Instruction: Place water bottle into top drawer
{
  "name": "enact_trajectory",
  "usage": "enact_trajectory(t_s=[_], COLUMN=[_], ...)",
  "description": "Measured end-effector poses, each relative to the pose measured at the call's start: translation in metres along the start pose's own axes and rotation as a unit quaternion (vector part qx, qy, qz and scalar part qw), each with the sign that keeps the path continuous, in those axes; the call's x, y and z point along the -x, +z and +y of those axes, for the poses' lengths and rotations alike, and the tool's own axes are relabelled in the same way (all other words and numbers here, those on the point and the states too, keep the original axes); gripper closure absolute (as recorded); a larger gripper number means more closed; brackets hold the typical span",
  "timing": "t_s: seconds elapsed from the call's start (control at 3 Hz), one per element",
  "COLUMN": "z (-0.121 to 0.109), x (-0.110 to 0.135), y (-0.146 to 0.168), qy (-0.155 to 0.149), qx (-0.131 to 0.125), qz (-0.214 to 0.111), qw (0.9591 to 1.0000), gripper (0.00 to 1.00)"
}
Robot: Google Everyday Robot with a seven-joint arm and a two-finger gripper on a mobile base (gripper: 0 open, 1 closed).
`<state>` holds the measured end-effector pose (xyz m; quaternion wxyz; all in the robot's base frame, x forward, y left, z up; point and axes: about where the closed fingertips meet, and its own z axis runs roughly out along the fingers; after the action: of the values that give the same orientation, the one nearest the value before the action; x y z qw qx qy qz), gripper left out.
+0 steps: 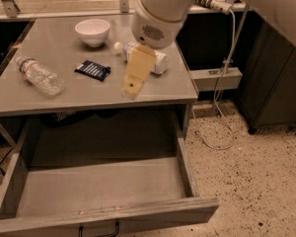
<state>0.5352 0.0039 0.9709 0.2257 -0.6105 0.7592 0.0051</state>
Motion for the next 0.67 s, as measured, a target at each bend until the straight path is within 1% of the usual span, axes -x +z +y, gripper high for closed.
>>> enact_trajectory(t_s=[0.33,0.67], z=[0.0,0.015], x=[0.012,0.026], y=[0.003,0.01], qy=[0.008,0.008], qx=[0.0,0.004], qz=[-0.004,-0.027], qw=[1.0,0.9996], gripper=[0.0,0.0])
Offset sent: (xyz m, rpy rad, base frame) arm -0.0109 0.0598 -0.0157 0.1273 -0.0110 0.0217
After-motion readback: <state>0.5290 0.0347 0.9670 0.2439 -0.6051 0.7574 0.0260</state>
